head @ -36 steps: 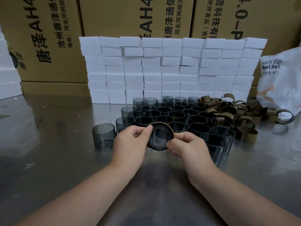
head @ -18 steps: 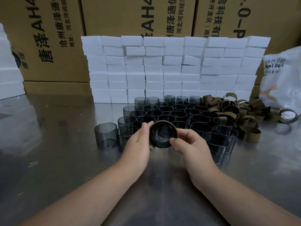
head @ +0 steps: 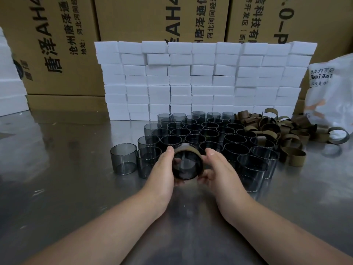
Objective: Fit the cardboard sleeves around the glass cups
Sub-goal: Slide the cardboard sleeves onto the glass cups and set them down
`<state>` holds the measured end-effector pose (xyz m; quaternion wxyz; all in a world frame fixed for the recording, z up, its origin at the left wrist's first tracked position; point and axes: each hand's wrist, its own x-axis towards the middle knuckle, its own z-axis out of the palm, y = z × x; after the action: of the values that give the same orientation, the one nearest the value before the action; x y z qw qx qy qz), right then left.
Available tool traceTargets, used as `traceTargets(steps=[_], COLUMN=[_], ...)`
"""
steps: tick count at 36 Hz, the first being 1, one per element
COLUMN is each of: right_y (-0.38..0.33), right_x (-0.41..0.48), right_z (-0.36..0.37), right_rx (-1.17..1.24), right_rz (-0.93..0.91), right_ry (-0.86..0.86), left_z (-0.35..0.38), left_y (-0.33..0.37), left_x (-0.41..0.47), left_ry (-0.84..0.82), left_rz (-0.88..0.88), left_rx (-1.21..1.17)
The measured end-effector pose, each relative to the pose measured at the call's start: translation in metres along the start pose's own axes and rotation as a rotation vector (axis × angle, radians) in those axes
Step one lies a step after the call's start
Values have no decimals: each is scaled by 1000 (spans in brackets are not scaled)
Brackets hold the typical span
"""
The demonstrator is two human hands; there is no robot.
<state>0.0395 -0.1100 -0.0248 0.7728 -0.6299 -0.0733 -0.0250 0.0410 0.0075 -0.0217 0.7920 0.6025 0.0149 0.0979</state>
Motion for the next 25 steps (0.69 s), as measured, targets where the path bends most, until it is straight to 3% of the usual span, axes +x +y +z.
traceTargets(steps=[5, 18, 25], right_y=[2, 0, 0], right_x=[0, -8, -9], right_z=[0, 1, 1], right_rx=[-51, -294, -325], right_rz=[51, -22, 15], right_ry=[-85, -126, -182], left_z=[-1, -5, -1], left_y=[-2, 4, 3], left_x=[-4, -5, -6], left_ry=[-103, -97, -60], left_rz=[11, 48, 98], left_rx=[-21, -23, 120])
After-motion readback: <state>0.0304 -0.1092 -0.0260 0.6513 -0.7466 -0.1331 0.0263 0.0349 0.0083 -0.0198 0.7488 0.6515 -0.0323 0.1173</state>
